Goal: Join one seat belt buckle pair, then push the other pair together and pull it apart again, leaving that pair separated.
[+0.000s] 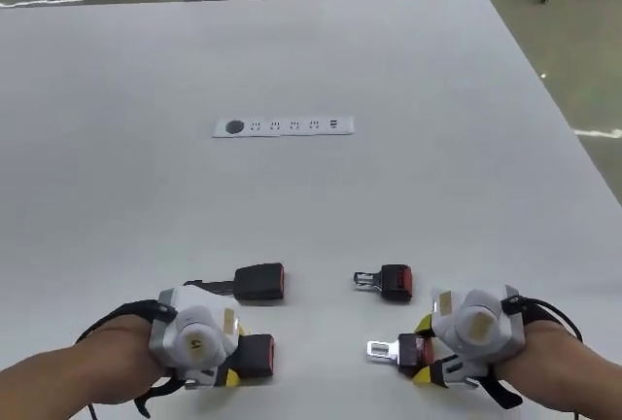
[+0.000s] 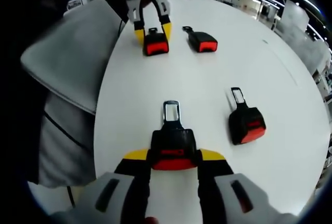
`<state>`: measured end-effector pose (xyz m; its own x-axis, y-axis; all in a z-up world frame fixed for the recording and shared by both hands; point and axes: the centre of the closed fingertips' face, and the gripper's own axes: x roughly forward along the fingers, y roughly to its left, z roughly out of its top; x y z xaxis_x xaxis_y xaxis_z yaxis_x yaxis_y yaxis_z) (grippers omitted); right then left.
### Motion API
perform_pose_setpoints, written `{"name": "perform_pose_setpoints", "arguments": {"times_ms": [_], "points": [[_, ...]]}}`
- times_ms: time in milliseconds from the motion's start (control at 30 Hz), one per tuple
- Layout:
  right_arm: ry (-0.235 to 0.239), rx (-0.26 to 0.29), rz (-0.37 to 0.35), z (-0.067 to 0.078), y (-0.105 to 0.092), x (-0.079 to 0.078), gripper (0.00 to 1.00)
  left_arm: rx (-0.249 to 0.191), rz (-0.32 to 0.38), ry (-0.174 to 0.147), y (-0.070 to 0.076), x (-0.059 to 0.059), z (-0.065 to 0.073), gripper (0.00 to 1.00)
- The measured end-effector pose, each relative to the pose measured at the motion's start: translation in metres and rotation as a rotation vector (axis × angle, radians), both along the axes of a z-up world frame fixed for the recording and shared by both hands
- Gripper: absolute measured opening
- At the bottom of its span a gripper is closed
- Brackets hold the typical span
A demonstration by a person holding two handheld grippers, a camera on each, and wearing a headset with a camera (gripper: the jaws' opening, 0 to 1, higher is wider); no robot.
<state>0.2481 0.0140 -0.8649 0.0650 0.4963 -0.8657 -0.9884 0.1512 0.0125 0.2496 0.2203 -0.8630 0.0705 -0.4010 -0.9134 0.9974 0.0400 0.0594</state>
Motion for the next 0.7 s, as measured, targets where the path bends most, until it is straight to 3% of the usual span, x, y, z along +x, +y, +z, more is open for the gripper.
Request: {"name": "perform_pose_setpoints", "arguments": {"times_ms": [267, 700], "points": [[-0.007, 0.045, 0.018, 0.001, 0.040, -0.005, 0.35, -0.001, -0.001, 0.000, 0.000, 0.000, 0.000, 0.33], [-0.025, 0.071, 0.073, 0.001, 0.097, -0.008, 0.35, -0.003, -0.002, 0.011, 0.000, 0.000, 0.000, 0.33]]}}
